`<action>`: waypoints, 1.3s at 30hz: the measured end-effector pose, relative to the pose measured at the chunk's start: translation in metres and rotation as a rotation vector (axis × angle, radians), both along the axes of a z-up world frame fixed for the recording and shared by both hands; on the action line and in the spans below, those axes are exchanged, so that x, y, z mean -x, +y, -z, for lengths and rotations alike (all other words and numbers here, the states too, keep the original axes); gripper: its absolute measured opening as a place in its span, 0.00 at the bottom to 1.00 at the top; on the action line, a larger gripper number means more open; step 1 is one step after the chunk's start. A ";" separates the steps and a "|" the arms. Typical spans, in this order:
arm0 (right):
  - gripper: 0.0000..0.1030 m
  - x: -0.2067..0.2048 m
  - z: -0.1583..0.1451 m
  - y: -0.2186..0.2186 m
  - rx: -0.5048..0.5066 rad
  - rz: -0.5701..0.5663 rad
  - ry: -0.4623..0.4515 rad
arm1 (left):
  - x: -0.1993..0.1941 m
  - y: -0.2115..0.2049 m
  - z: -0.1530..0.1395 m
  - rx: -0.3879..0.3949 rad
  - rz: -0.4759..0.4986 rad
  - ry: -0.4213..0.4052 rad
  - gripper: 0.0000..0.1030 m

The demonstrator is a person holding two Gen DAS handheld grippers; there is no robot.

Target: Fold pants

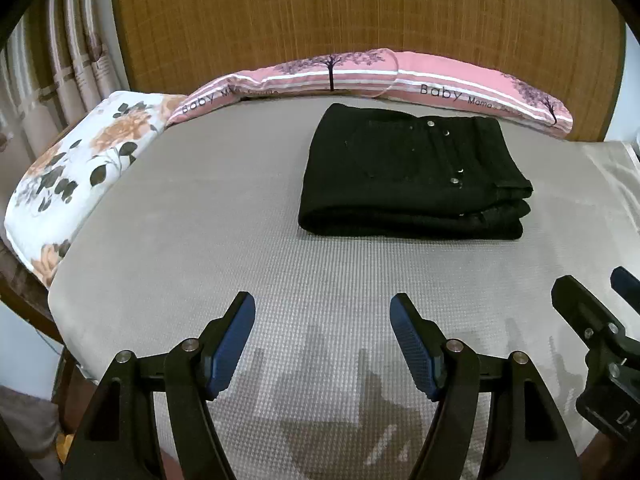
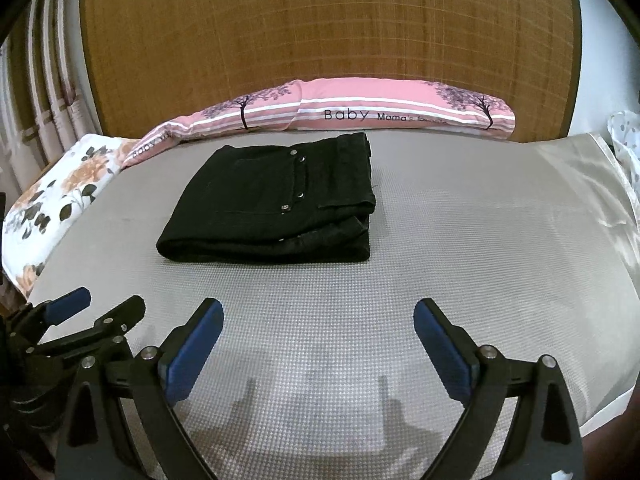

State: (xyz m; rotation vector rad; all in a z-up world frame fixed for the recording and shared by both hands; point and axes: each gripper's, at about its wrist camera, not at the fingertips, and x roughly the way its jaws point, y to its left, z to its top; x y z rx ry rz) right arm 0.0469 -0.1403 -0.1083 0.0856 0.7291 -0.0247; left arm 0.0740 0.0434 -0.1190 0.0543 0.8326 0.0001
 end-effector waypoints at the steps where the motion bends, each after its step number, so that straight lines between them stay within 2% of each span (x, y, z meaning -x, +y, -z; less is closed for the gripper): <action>1: 0.93 0.000 0.001 0.001 0.001 0.000 0.002 | 0.000 0.000 0.001 0.000 0.000 0.001 0.68; 39: 0.94 -0.002 0.014 -0.003 -0.024 0.012 0.064 | -0.001 -0.002 0.013 -0.024 -0.010 0.030 0.68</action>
